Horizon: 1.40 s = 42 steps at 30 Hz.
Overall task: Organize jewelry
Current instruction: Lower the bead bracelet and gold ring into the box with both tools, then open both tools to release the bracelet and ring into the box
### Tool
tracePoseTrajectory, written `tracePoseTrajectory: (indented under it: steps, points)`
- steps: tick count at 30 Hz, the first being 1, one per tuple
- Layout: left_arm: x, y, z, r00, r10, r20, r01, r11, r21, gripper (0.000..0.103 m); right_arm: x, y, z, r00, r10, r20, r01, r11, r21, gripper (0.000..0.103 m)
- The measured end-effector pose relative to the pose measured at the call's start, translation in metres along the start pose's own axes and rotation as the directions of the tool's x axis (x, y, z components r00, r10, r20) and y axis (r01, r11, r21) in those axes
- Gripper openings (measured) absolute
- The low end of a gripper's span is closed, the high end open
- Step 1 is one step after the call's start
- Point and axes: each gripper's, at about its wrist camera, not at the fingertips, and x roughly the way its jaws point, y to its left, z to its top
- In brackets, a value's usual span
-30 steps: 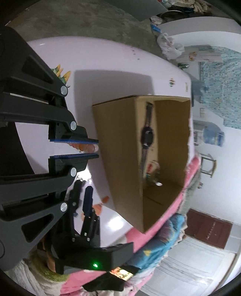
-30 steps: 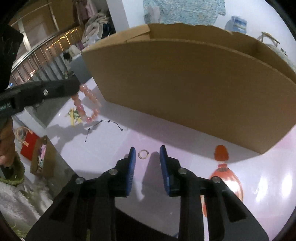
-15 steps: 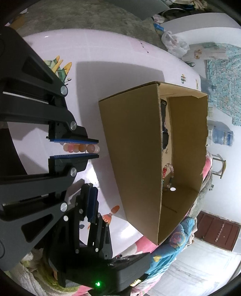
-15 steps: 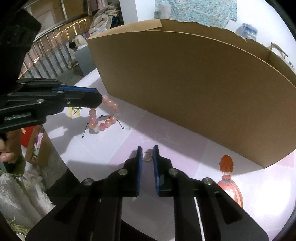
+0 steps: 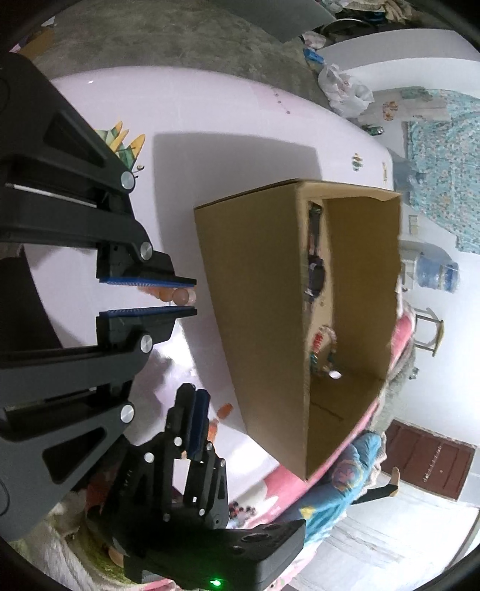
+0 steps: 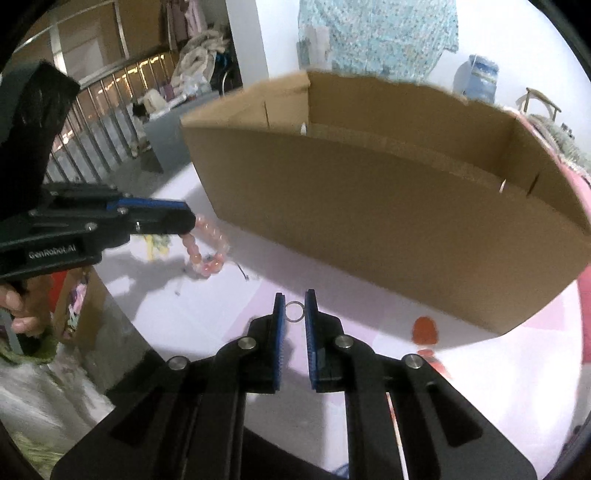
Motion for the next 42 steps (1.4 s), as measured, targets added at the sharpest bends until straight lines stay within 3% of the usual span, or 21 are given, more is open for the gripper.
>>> tracePoseTrajectory:
  steps: [5, 8, 12, 15, 18, 22, 25, 32, 38, 42]
  points:
    - [-0.051, -0.005, 0.031, 0.989, -0.121, 0.089, 0.120, 0.993, 0.013, 0.009, -0.061, 0.003, 0.034, 0.991, 0.026, 0.131, -0.024, 1.000, -0.019, 0.011]
    - [-0.079, -0.010, 0.064, 0.968, -0.183, 0.170, 0.173, 0.982, 0.072, 0.009, -0.089, -0.003, 0.063, 0.978, 0.037, 0.204, -0.029, 0.999, -0.043, 0.011]
    - [-0.074, -0.013, 0.104, 0.950, -0.241, 0.199, 0.221, 0.968, 0.115, 0.009, -0.105, -0.034, 0.104, 0.968, 0.032, 0.251, -0.021, 0.999, -0.046, 0.011]
    - [-0.041, -0.014, 0.123, 0.958, -0.253, 0.137, 0.240, 0.965, 0.102, 0.009, -0.083, -0.069, 0.125, 0.989, 0.030, 0.145, -0.033, 0.999, 0.019, 0.011]
    - [0.009, -0.010, 0.129, 0.962, -0.272, 0.010, 0.271, 0.962, 0.041, 0.009, -0.049, -0.098, 0.134, 0.999, 0.031, -0.016, -0.030, 0.995, 0.092, 0.011]
    - [0.061, -0.007, 0.126, 0.952, -0.282, -0.116, 0.281, 0.959, -0.025, 0.009, -0.005, -0.117, 0.129, 0.980, 0.037, -0.196, -0.011, 0.992, 0.129, 0.011]
    - [0.085, -0.004, 0.123, 0.939, -0.298, -0.171, 0.290, 0.954, -0.072, 0.009, 0.013, -0.123, 0.125, 0.966, 0.021, -0.256, 0.011, 0.993, 0.121, 0.011]
    - [0.101, -0.004, 0.121, 0.937, -0.274, -0.217, 0.261, 0.961, -0.087, 0.010, 0.021, -0.127, 0.122, 0.958, 0.019, -0.286, 0.015, 0.993, 0.117, 0.011]
    - [0.101, 0.000, 0.123, 0.948, -0.234, -0.214, 0.221, 0.972, -0.083, 0.012, 0.015, -0.134, 0.124, 0.962, 0.010, -0.272, 0.026, 0.991, 0.128, 0.012]
    - [0.088, -0.001, 0.126, 0.962, -0.208, -0.179, 0.200, 0.978, -0.064, 0.023, 0.007, -0.140, 0.127, 0.970, 0.006, -0.242, 0.032, 0.987, 0.154, 0.017]
